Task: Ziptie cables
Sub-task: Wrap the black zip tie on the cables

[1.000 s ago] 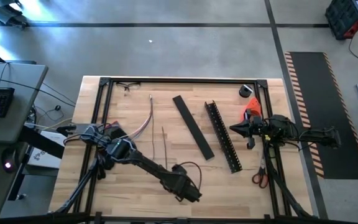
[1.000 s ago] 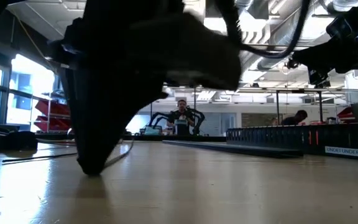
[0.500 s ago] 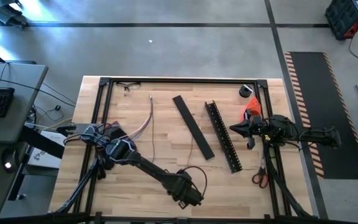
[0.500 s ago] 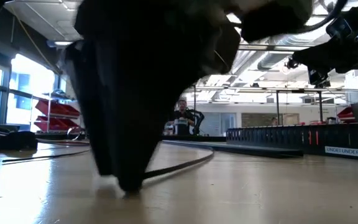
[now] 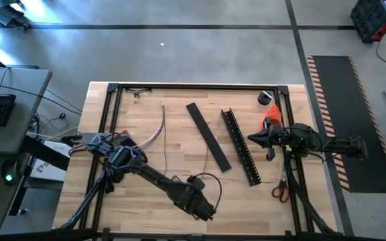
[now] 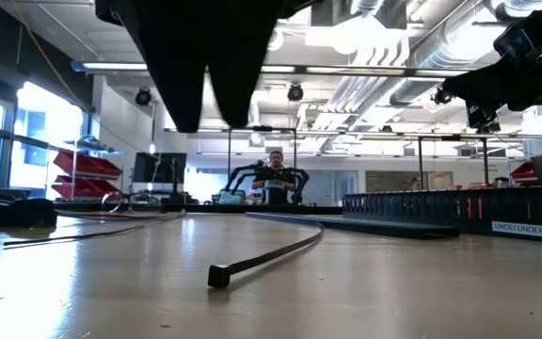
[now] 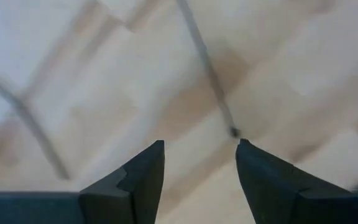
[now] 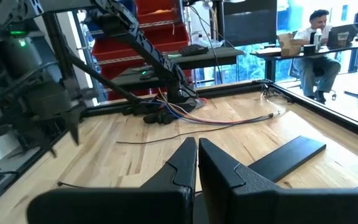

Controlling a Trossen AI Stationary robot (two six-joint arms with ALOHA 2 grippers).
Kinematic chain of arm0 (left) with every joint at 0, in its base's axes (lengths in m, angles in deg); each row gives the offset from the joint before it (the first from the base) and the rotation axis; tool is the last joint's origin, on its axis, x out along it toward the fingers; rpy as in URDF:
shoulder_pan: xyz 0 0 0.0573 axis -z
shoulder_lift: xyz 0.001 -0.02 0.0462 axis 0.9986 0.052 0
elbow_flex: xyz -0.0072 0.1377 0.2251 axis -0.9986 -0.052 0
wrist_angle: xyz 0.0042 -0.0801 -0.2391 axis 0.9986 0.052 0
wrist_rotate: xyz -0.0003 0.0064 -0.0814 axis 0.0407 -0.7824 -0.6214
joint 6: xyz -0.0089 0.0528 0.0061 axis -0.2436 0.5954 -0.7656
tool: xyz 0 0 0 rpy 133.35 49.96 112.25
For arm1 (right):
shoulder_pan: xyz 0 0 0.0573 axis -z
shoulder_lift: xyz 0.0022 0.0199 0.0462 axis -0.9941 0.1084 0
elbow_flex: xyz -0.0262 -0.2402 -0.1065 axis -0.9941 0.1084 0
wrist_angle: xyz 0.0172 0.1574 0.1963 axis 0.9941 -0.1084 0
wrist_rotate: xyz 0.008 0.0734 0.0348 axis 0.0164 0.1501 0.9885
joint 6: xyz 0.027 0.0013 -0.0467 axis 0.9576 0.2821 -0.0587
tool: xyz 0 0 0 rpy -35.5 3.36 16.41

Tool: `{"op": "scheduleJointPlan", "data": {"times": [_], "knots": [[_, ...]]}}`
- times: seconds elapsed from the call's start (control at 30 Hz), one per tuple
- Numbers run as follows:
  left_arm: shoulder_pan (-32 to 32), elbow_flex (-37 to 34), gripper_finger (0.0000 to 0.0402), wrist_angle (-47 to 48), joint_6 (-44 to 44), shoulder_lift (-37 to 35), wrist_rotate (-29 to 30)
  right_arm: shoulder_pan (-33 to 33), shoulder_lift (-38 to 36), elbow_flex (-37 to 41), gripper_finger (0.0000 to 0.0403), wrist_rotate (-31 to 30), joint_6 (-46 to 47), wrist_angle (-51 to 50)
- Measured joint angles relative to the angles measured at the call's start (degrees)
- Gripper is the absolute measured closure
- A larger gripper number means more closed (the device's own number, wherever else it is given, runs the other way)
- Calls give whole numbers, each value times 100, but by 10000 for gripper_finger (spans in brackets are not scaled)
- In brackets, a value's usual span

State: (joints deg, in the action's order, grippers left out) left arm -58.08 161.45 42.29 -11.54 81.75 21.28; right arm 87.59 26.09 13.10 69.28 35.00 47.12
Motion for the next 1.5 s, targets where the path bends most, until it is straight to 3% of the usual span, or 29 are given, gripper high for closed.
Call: {"op": "scheduleJointPlan", "data": {"times": [0.43,0.63,0.77,0.97,1.23,1.5], "knots": [[-1125,-105,311,436,2116,-316,752,0,4,-2,402,0,71,0],[-1874,-655,333,446,2732,-1002,1044,0,37,-1,402,0,148,0],[-2375,-1536,337,366,2730,-1686,1349,0,44,0,402,0,153,0],[-3333,-3452,325,-396,2549,-2807,1551,0,74,0,402,0,168,2],[-4703,-5869,259,-3119,2979,-3683,1366,0,74,-2,402,-9,272,3],[-5651,-7240,225,-5282,2995,-3633,1509,0,74,-1,402,-20,258,4]]}}
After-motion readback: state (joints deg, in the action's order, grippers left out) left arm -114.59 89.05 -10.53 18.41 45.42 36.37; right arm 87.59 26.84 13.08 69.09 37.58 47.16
